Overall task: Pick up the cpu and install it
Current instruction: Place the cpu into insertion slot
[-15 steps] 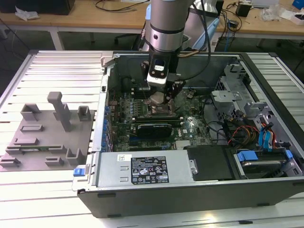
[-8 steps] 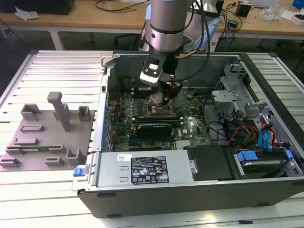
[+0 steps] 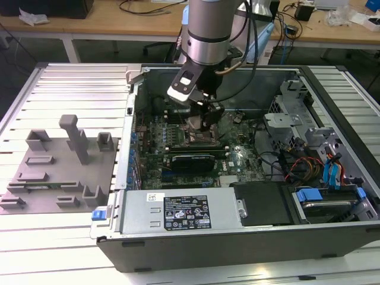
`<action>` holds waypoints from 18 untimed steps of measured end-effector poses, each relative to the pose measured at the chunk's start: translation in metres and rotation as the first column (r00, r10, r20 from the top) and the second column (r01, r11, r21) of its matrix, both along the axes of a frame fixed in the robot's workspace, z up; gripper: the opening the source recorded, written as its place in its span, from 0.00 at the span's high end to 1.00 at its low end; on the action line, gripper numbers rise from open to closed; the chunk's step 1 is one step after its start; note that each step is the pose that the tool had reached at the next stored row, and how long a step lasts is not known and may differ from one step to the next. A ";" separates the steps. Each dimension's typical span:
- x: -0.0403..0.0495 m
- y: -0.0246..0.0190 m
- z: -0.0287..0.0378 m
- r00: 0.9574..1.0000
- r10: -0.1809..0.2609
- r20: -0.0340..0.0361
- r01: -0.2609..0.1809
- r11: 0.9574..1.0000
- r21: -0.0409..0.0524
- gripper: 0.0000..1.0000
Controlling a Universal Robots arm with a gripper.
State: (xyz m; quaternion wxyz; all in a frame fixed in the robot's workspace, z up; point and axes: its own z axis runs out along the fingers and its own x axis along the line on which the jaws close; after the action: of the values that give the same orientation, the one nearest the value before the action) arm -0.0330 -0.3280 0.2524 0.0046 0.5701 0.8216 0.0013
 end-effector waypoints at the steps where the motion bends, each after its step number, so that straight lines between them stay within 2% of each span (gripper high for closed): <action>1: 0.0000 0.0000 -0.0001 1.000 -0.020 0.000 0.020 1.000 0.000 0.45; 3: 0.0000 0.0000 -0.0004 0.996 -0.087 0.000 0.087 0.996 0.000 0.45; 5: 0.0000 0.0000 -0.0008 0.989 -0.146 0.000 0.146 0.989 0.000 0.45; 7: 0.0000 0.0000 -0.0011 0.982 -0.187 0.000 0.187 0.982 0.000 0.45; 8: 0.0000 0.0000 -0.0015 0.972 -0.233 0.000 0.233 0.972 0.000 0.45; 9: 0.0000 0.0000 -0.0016 0.967 -0.255 0.000 0.255 0.967 0.000 0.45; 12: 0.0000 0.0001 -0.0023 0.967 -0.256 0.001 0.256 0.967 0.001 0.45; 15: 0.0000 0.0000 -0.0047 0.967 -0.255 0.008 0.255 0.967 0.002 0.45; 18: 0.0000 0.0000 -0.0048 0.967 -0.256 0.008 0.256 0.967 0.002 0.45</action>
State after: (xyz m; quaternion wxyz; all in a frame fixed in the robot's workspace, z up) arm -0.0331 -0.3280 0.2476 0.0078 0.6712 0.7413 0.0035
